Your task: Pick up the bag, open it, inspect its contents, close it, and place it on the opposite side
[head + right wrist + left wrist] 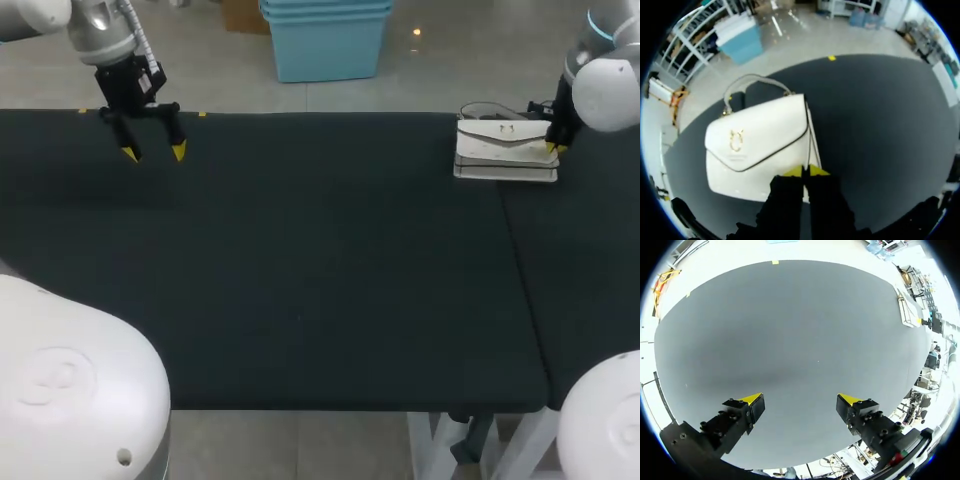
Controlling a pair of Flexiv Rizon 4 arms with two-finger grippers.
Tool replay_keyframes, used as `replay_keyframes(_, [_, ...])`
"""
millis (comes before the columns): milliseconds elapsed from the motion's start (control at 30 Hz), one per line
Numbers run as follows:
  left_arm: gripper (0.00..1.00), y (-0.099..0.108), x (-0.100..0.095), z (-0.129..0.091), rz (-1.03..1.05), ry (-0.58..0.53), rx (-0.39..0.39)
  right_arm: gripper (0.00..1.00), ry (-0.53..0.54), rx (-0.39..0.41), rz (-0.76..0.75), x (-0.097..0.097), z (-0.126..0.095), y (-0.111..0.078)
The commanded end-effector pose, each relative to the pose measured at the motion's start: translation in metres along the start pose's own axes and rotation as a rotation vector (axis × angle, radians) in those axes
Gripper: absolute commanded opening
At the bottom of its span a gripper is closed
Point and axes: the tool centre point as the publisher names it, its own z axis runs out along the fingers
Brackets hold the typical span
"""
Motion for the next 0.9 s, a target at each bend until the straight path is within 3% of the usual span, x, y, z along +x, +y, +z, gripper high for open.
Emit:
replay_keyframes(33, [1.00, 0.000, 0.005, -0.010, -0.002, -0.033, -0.003, 0.00, 0.006, 0.028, -0.005, -0.012, 0.008, 0.022])
replay_keyframes(333, [1.00, 0.002, 0.003, -0.023, -0.015, -0.083, -0.010, 0.00, -0.021, 0.045, -0.017, -0.028, 0.018, 0.045])
replay_keyframes(667, [1.00, 0.005, 0.001, -0.025, -0.025, -0.092, -0.019, 0.00, -0.026, 0.057, -0.045, -0.027, 0.022, 0.047])
replay_keyframes(767, [1.00, 0.005, 0.002, -0.024, -0.025, -0.091, -0.019, 0.45, -0.029, 0.059, -0.038, -0.029, 0.022, 0.048])
replay_keyframes(800, [1.00, 0.005, 0.002, -0.024, -0.025, -0.090, -0.019, 0.96, -0.031, 0.057, -0.035, -0.030, 0.020, 0.048])
replay_keyframes(900, [1.00, 0.005, 0.002, -0.024, -0.025, -0.089, -0.018, 1.00, -0.030, 0.045, -0.023, -0.034, 0.013, 0.049])
